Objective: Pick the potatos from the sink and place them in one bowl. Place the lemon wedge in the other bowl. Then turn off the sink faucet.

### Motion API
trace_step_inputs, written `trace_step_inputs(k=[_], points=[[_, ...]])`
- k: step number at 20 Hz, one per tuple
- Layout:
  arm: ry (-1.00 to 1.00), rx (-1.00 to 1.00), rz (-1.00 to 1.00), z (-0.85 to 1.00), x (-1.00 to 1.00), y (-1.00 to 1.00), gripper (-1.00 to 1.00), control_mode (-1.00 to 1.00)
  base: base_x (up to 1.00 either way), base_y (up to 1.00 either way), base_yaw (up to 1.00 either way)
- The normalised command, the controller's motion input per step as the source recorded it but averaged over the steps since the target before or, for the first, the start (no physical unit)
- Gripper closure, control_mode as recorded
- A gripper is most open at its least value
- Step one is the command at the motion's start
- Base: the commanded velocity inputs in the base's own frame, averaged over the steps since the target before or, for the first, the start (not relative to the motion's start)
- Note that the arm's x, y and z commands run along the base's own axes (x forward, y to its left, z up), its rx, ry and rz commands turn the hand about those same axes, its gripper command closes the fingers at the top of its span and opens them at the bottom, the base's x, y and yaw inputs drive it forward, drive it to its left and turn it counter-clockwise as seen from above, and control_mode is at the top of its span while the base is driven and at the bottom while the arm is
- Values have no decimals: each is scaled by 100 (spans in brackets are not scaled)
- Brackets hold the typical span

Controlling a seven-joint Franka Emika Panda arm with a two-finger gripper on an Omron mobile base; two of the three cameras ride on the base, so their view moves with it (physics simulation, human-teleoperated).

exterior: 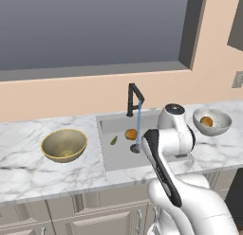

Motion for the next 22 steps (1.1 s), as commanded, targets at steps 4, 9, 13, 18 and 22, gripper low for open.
trace_step_inputs(k=[4,9,13,18,22], points=[[-9,5,0,-6,32,44,-100,-100,0,0,0],[-7,1,0,-1,61,-2,-100,-100,0,0,0],[0,0,0,0,69,-7,-100,-100,0,0,0],[0,0,-3,-3,57,-12,-100,-100,0,0,0],[0,0,-4,-14,53,-15,-100,-100,0,0,0]])
